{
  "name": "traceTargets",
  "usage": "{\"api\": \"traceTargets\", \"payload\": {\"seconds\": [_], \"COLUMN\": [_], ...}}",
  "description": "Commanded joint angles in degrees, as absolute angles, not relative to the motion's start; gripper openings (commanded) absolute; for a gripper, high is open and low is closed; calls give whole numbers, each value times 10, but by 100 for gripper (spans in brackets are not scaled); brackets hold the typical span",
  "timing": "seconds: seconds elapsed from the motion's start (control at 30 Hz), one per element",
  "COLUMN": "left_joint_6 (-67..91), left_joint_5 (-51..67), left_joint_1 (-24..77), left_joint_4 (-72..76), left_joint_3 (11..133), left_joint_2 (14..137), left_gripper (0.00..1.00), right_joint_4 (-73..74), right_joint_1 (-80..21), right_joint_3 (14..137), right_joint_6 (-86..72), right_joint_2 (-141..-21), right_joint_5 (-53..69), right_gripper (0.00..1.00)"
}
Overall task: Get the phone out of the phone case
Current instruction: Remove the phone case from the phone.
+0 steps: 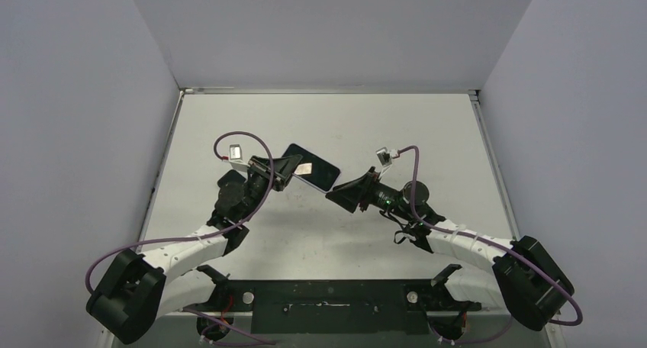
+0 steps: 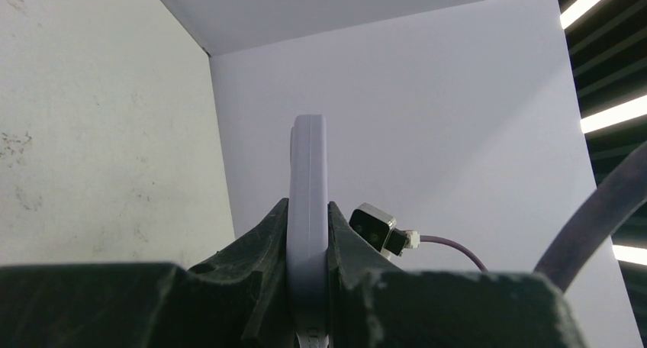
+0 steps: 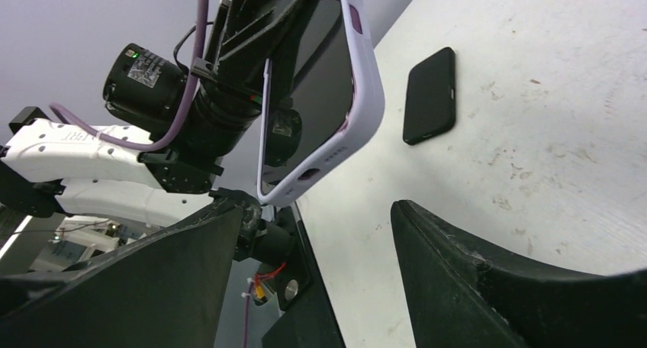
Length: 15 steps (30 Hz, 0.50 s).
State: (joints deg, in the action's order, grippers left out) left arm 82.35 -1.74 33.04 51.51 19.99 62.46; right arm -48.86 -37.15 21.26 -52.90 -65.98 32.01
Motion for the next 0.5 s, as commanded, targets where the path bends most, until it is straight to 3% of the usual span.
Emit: {"api": "traceTargets", "payload": {"seconds": [0.0, 0.23, 0.47], "left_joint_6": [852, 859, 879], "left_joint_5": [-27, -20, -19], "left_joint_1": [342, 350, 351], "left_joint_4": [616, 623, 623], "left_joint_3": [230, 236, 239], "left_joint_2": [629, 640, 647], "left_gripper": [0, 0, 0], "right_joint_4": [-595, -593, -609], "right_joint_1": [-372, -370, -369], "right_joint_3": [244, 272, 283], "right_joint_6": [-546, -531, -522], "right_joint_2": [-680, -692, -707], "right_joint_5": [364, 387, 428], "right_gripper": [71, 59, 38]}}
